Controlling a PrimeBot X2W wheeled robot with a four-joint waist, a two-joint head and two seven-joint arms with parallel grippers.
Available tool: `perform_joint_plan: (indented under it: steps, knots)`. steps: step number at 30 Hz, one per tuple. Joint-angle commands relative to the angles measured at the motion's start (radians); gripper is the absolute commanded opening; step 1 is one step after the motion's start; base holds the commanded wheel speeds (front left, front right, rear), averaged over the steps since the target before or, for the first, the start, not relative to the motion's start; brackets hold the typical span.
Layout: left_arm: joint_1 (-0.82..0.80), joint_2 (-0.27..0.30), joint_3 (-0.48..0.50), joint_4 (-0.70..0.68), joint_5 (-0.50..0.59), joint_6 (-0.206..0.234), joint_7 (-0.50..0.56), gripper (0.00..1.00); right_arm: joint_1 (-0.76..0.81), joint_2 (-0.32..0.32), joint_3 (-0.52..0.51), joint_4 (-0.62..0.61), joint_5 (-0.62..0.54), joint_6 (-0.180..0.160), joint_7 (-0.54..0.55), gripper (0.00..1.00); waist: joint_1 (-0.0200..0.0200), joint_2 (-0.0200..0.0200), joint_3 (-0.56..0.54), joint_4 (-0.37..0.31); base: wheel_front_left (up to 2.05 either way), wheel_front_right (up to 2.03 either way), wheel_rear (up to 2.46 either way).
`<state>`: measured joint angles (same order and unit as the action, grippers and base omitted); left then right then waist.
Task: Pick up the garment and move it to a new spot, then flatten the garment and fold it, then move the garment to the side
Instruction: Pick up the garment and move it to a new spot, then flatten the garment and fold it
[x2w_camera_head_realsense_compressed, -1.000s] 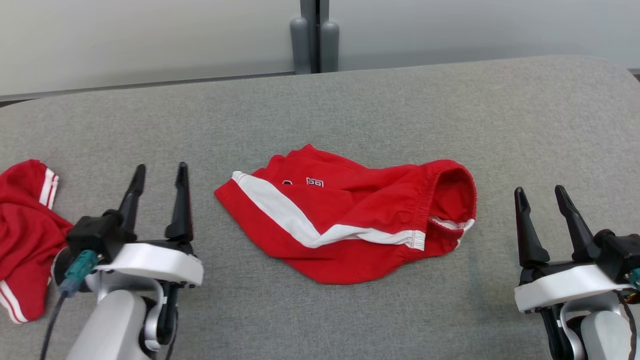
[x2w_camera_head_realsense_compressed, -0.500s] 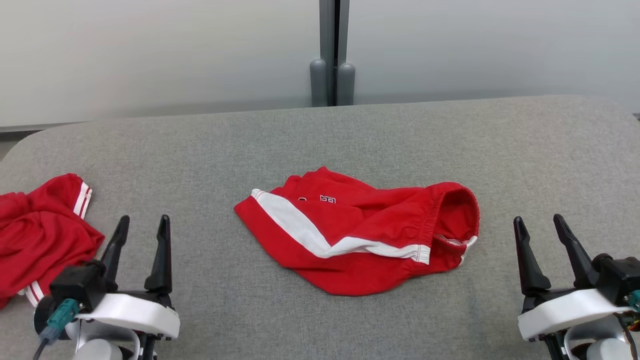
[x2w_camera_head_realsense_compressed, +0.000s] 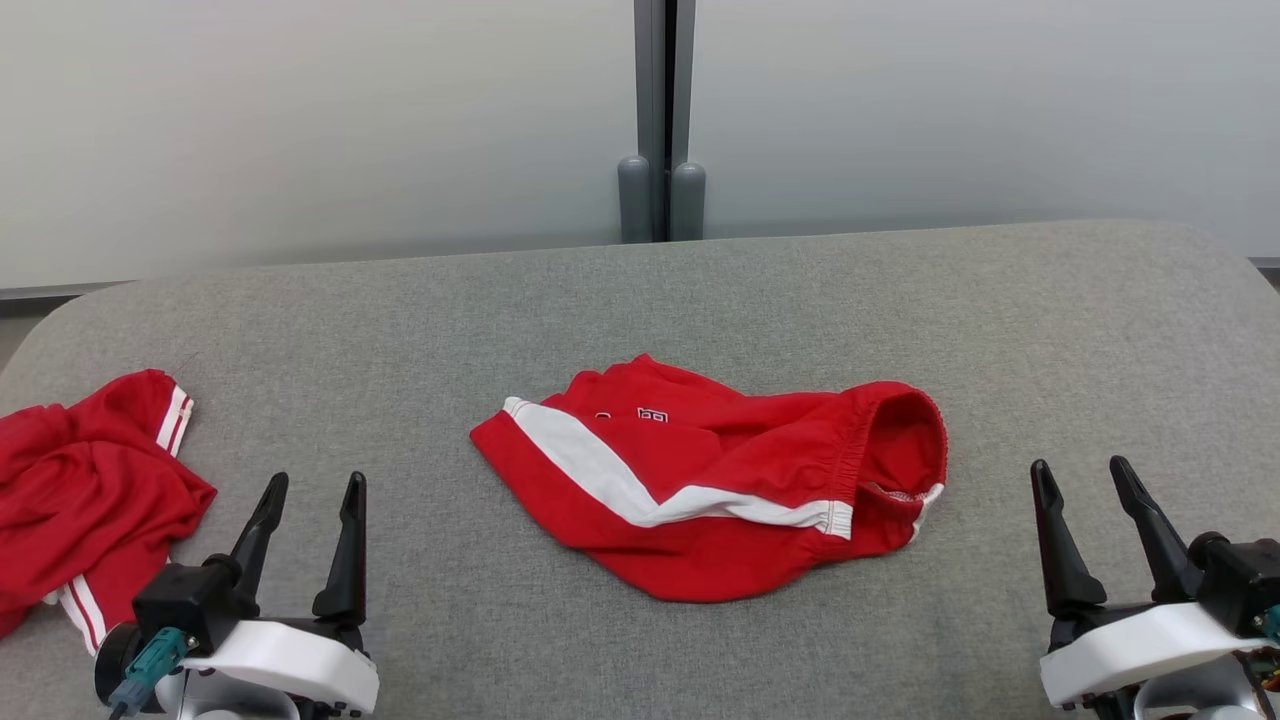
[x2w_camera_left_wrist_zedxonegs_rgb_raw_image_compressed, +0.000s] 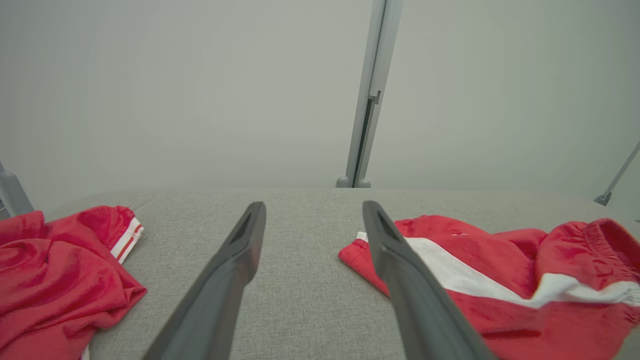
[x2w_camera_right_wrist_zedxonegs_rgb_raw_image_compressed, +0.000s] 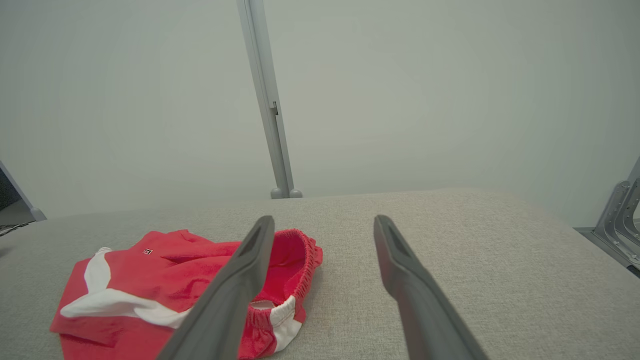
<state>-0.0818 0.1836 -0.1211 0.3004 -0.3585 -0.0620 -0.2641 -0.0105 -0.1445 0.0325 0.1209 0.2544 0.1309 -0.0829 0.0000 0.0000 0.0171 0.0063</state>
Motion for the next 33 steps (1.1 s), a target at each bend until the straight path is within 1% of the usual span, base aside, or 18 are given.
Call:
perform_joint_plan:
  steps: [1, 18, 23, 28, 30, 33]
  knots:
    - [-0.003, 0.006, 0.007, 0.002, 0.010, -0.005, 0.000, 1.00, 0.004, 0.000, -0.004, -0.003, -0.001, 0.000, 0.002, 1.00, 0.0000, 0.0000, 0.002, 0.000, 0.00, 0.00, 0.00]
    - [-0.037, -0.013, 0.020, 0.017, 0.035, -0.023, 0.000, 1.00, -0.017, 0.006, -0.005, -0.008, -0.004, 0.000, -0.003, 1.00, 0.0000, 0.0000, 0.028, 0.001, 0.00, 0.00, 0.00]
    - [-0.099, -0.027, -0.017, 0.033, 0.027, -0.037, 0.014, 1.00, -0.037, 0.005, -0.011, -0.015, -0.003, 0.000, -0.007, 1.00, 0.0000, 0.0000, 0.065, 0.002, 0.00, 0.00, 0.00]
    - [-0.251, -0.050, -0.102, 0.110, 0.004, -0.059, 0.118, 1.00, -0.073, 0.005, -0.001, -0.023, -0.010, 0.000, -0.005, 1.00, 0.0000, 0.0000, 0.131, -0.011, 0.00, 0.00, 0.00]
    - [-0.312, -0.061, -0.134, 0.162, -0.012, -0.064, 0.167, 1.00, -0.089, 0.005, 0.010, -0.019, -0.011, 0.000, -0.008, 1.00, 0.0000, 0.0000, 0.155, -0.024, 0.00, 0.00, 0.00]
    - [-0.399, -0.059, -0.171, 0.267, -0.051, -0.068, 0.234, 1.00, -0.113, 0.009, 0.033, -0.007, -0.010, 0.000, -0.013, 1.00, 0.0000, 0.0000, 0.184, -0.049, 0.00, 0.00, 0.00]
